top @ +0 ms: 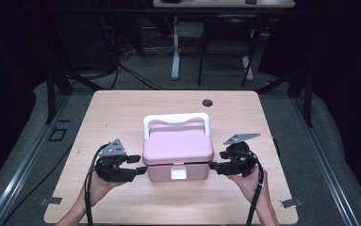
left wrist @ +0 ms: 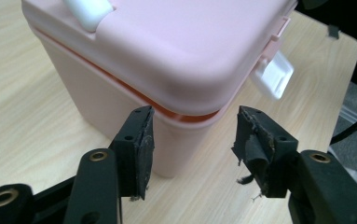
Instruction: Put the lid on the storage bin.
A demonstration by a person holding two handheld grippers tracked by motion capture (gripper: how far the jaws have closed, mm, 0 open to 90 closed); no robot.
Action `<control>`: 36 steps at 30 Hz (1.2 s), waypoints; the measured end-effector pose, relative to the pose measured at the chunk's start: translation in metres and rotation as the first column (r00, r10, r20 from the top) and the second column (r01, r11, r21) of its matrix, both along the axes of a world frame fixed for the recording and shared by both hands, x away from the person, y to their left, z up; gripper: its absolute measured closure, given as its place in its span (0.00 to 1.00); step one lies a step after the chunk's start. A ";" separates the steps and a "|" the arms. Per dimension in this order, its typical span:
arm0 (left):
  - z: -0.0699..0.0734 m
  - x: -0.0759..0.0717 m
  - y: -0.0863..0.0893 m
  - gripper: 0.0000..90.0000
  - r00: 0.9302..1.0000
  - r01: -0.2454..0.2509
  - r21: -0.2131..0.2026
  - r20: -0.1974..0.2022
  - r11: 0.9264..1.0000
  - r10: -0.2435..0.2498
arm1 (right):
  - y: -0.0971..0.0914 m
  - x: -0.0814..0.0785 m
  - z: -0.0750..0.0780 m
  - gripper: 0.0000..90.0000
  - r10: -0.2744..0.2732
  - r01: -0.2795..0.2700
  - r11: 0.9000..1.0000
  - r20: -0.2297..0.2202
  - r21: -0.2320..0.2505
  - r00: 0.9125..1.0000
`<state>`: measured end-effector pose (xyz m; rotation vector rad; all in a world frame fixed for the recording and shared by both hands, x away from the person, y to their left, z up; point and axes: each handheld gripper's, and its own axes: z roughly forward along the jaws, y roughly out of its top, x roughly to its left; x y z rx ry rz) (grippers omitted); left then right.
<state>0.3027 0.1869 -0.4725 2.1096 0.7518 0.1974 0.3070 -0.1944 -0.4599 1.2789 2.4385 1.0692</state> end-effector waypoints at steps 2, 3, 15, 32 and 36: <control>-0.005 -0.001 0.000 0.49 1.000 -0.009 0.015 0.000 1.000 0.009 | 0.000 -0.001 -0.005 0.41 -0.004 0.004 1.000 -0.009 -0.009 1.000; -0.007 -0.003 0.001 0.48 1.000 -0.014 0.014 0.000 1.000 0.014 | -0.001 -0.001 -0.008 0.40 -0.001 0.001 1.000 -0.018 -0.004 1.000; -0.034 0.000 0.034 0.19 0.992 -0.116 0.094 -0.047 0.989 0.121 | -0.024 -0.014 -0.033 0.18 -0.090 0.090 0.996 -0.024 -0.011 0.996; -0.082 -0.001 0.072 0.00 0.953 -0.282 0.239 -0.042 0.929 0.300 | -0.061 -0.018 -0.085 0.00 -0.229 0.227 0.972 -0.021 -0.053 0.973; -0.088 -0.002 0.078 0.00 0.944 -0.312 0.231 -0.037 0.922 0.328 | -0.065 -0.019 -0.091 0.00 -0.249 0.248 0.968 -0.024 -0.047 0.968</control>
